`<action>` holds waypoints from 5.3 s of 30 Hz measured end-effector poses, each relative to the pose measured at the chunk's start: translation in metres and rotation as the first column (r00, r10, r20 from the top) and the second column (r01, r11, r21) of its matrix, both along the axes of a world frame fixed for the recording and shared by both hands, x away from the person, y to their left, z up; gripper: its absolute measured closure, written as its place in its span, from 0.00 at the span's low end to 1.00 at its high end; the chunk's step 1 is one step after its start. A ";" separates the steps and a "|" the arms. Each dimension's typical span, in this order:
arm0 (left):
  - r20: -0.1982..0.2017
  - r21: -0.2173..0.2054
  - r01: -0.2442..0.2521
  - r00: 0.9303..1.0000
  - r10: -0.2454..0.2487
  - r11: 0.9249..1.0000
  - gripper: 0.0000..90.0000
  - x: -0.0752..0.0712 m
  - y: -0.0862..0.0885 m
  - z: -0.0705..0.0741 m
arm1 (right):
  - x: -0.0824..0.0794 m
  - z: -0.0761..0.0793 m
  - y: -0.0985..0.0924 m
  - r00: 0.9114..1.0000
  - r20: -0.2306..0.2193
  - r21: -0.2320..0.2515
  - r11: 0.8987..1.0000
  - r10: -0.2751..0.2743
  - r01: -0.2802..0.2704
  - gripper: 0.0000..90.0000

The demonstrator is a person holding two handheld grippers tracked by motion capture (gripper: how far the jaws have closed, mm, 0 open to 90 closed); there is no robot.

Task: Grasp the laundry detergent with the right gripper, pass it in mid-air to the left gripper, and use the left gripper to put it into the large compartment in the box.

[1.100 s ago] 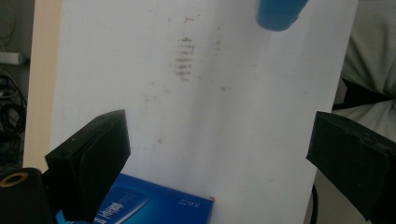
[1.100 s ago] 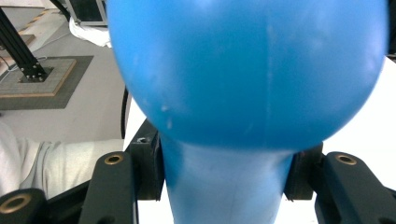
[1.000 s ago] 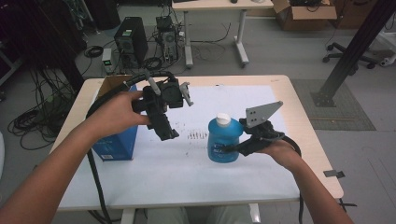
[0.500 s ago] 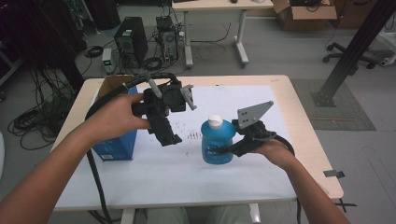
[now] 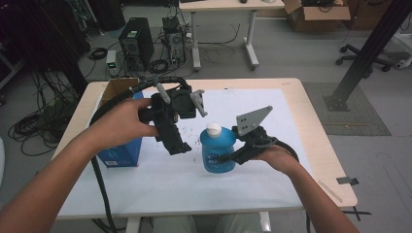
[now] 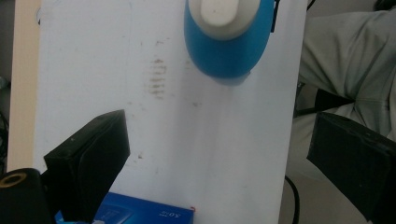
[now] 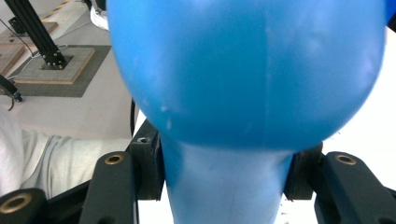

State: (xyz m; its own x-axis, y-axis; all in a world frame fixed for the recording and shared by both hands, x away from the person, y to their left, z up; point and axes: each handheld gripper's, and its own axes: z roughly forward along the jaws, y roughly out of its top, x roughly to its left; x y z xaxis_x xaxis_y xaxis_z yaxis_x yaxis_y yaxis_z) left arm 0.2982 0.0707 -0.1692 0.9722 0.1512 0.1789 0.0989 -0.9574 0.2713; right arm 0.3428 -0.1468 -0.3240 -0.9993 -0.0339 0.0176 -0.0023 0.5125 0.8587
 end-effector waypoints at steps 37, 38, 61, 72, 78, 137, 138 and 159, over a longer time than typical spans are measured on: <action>-0.026 -0.005 0.031 0.999 -0.031 1.000 0.06 0.003 -0.018 -0.013 | -0.003 0.003 0.033 0.998 0.011 -0.023 0.998 0.067 -0.067 0.49; -0.027 -0.002 0.034 0.999 -0.034 0.999 0.06 0.004 -0.020 -0.014 | -0.003 0.003 0.033 0.998 0.010 -0.023 0.997 0.067 -0.067 0.49; -0.048 0.026 0.046 0.998 -0.044 0.999 0.07 0.010 -0.033 -0.034 | -0.003 0.002 0.034 0.998 0.013 -0.024 0.997 0.069 -0.069 0.49; -0.068 0.048 0.062 0.996 -0.058 0.997 0.18 0.011 -0.036 -0.042 | -0.002 0.002 0.034 0.998 0.011 -0.028 0.997 0.068 -0.068 0.49; -0.071 0.043 0.056 0.996 -0.052 0.998 0.19 0.012 -0.034 -0.042 | -0.003 0.002 0.035 0.998 0.011 -0.028 0.997 0.068 -0.068 0.49; -0.061 0.144 -0.043 0.997 0.052 0.989 0.42 0.021 -0.030 -0.026 | 0.002 -0.006 0.005 0.994 -0.087 -0.079 0.995 -0.065 0.058 0.08; -0.056 0.144 -0.054 0.996 0.063 0.988 0.42 0.022 -0.028 -0.024 | 0.003 -0.006 0.002 0.993 -0.090 -0.086 0.994 -0.074 0.066 0.07; 0.012 0.125 -0.387 0.921 0.389 0.914 0.43 0.057 0.028 0.031 | -0.002 0.005 -0.073 0.974 -0.026 -0.257 0.943 -0.227 0.213 0.06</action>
State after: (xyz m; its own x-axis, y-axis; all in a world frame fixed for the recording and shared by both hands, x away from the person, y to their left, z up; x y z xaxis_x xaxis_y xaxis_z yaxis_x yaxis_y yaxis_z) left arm 0.3553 0.0988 -0.1384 0.8440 0.4945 0.2079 0.4720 -0.8687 0.1502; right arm 0.3408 -0.2199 -0.3187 -0.9786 0.1990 0.0518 0.1780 0.6937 0.6979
